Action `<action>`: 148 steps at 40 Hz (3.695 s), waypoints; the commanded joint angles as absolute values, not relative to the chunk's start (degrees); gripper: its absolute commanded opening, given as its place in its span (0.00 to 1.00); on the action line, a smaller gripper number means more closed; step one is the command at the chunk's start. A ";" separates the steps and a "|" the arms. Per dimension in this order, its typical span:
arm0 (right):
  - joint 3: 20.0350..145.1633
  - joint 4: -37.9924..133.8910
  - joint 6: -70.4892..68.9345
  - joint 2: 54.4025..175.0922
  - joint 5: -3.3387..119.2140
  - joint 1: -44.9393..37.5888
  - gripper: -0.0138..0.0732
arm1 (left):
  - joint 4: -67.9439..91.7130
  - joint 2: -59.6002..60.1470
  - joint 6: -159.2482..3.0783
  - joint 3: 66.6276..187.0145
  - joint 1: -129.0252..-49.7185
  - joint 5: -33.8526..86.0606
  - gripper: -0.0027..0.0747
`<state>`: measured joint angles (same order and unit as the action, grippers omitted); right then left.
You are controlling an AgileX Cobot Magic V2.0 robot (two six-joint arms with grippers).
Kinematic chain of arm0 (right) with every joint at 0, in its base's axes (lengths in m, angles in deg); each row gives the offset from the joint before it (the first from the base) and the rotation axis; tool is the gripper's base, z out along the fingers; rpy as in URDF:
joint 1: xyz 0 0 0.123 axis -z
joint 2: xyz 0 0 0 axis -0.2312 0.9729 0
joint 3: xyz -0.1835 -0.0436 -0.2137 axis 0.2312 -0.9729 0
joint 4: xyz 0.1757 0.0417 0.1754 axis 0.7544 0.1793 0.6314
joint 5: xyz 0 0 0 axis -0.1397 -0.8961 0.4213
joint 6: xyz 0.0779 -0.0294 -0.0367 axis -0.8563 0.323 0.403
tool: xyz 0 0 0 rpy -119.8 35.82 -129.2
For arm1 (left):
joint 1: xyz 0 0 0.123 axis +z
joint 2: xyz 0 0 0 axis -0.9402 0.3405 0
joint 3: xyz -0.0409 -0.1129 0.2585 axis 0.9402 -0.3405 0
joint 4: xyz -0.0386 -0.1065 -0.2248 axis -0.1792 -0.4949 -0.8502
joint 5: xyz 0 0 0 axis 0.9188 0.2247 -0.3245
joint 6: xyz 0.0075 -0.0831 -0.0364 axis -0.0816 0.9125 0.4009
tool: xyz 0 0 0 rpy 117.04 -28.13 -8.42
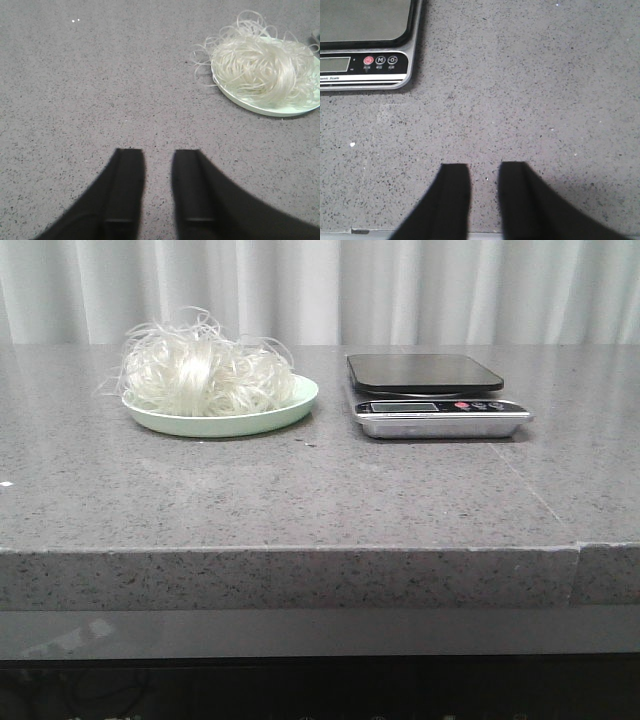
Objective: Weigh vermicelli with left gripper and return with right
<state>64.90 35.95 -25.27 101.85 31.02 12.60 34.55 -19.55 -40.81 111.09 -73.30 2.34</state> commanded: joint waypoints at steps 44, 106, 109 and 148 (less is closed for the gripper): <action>66.91 36.09 -24.94 101.96 34.52 12.49 0.84 | 30.33 28.43 -44.98 138.71 -94.08 16.88 0.67; 66.91 36.09 -24.94 101.96 34.65 12.49 0.84 | 29.84 39.43 -45.22 168.23 -97.50 6.06 0.24; 66.91 36.09 -24.94 101.96 34.65 12.49 0.84 | 29.84 40.19 -45.22 171.48 -99.58 6.06 0.24; 66.91 36.09 -24.94 101.96 34.54 12.49 0.84 | 29.87 64.83 -45.22 197.13 -109.40 4.42 0.61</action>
